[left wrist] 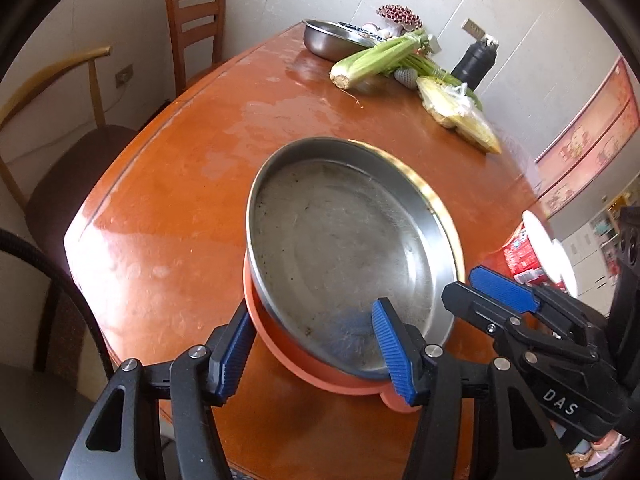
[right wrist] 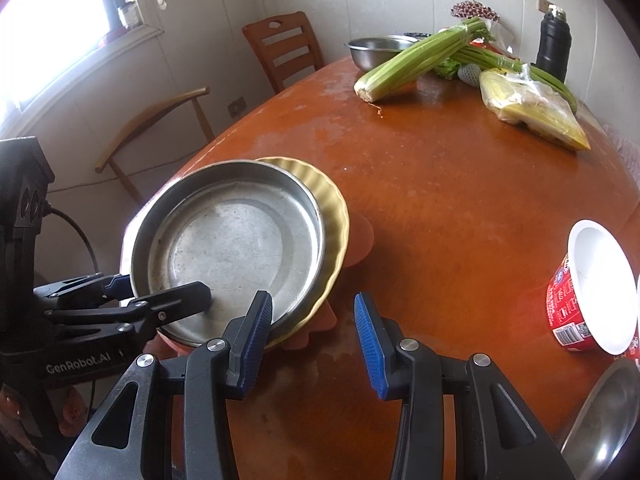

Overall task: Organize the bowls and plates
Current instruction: 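Withdraw the left tool from the stacked plates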

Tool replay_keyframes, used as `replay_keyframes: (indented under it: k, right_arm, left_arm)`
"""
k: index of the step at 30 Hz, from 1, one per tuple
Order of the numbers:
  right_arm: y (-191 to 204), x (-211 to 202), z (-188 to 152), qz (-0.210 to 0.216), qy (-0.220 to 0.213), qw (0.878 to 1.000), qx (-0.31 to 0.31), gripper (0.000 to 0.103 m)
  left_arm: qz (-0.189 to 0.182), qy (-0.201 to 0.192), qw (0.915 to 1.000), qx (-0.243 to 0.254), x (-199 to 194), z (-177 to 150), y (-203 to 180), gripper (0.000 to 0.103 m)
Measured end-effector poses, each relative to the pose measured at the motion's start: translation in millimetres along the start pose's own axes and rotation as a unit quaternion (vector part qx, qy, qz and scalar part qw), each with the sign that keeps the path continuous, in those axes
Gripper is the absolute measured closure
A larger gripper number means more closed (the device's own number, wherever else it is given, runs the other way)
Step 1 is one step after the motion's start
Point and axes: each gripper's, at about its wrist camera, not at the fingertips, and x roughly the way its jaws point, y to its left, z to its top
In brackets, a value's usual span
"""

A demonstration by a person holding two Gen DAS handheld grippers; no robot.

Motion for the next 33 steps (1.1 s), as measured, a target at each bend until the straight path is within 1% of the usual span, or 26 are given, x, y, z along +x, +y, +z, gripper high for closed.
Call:
replay_keyframes:
  k: [7,8,13,17,20,25,33]
  right_arm:
    - [-6.2,4.0,0.9,-0.007,0.003,1.0,0.005,0.059]
    - [-8.2,4.4,1.5,-0.01,0.003,1.0,0.005,0.059]
    - [-25.4,1.7,4.7,-0.027,-0.005,0.999,0.021,0.059]
    - [-40.0,0.6,6.8,-0.045,-0.009,0.998,0.036,0.059]
    - [-48.8,0.0,7.2,-0.051,-0.01,0.998,0.046,0.059]
    - [-60.0,-1.1,6.9,-0.051,-0.014,0.997,0.057,0.059]
    - [-62.8,-2.6,7.6,-0.055,-0.02,0.996,0.063,0.058]
  left_arm:
    - [0.001,0.004,0.9998,0.02,8.7,9.2,-16.5,0.045]
    - [0.007,0.003,0.9996,0.026,10.5,11.6,-21.2,0.044]
    - [0.013,0.0,0.9989,0.045,17.8,22.2,-37.8,0.044]
    - [0.009,0.006,0.9985,0.053,27.5,29.7,-48.7,0.044]
    - [0.01,0.005,0.9982,0.06,33.0,33.9,-56.5,0.044]
    - [0.018,0.002,0.9975,0.068,37.1,38.4,-63.9,0.044]
    - [0.027,-0.006,0.9971,0.071,35.8,42.4,-66.4,0.044]
